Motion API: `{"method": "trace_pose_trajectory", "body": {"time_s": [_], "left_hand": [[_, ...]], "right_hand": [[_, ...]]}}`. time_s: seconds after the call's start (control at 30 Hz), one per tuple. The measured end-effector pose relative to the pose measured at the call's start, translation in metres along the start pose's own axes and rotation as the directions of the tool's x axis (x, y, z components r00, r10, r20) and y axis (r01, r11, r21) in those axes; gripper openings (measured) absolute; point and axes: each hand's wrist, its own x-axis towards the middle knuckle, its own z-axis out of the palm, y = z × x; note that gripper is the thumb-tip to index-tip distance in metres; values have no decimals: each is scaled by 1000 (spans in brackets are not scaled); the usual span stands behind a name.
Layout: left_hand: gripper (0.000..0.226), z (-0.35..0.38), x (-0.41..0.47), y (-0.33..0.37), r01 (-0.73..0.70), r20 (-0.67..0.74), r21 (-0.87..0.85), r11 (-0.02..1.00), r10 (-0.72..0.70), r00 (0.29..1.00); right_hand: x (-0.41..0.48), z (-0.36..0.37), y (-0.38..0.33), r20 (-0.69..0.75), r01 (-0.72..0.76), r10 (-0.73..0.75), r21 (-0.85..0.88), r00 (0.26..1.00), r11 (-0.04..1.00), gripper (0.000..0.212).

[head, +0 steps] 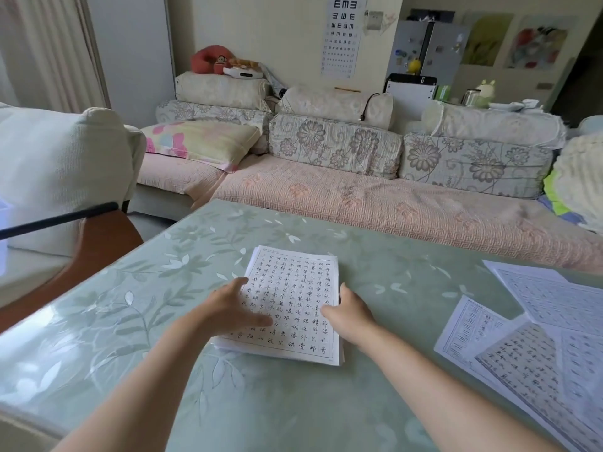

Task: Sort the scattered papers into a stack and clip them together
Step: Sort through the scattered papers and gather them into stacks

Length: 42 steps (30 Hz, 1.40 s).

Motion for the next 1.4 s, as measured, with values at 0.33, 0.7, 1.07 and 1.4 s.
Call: {"method": "trace_pose_trajectory", "body": {"time_s": [0.33, 0.7, 1.07, 1.4], "left_hand": [[131, 1, -29, 0, -126, 135, 393, 911, 78, 988], [136, 8, -32, 43, -126, 131, 436, 891, 75, 989], [49, 159, -55, 210, -541, 127, 112, 834, 528, 840], [71, 287, -53, 316, -534, 316, 314, 785, 444, 838]], "right_hand": [[-36, 1, 4, 250, 165, -52, -456, 967, 874, 150], [-52, -47, 13, 211, 181, -121, -293, 970, 939, 117], [-94, -229, 149, -84, -81, 58, -306, 995, 949, 40], [-117, -306, 264, -213, -417, 361, -541, 908, 730, 81]]}}
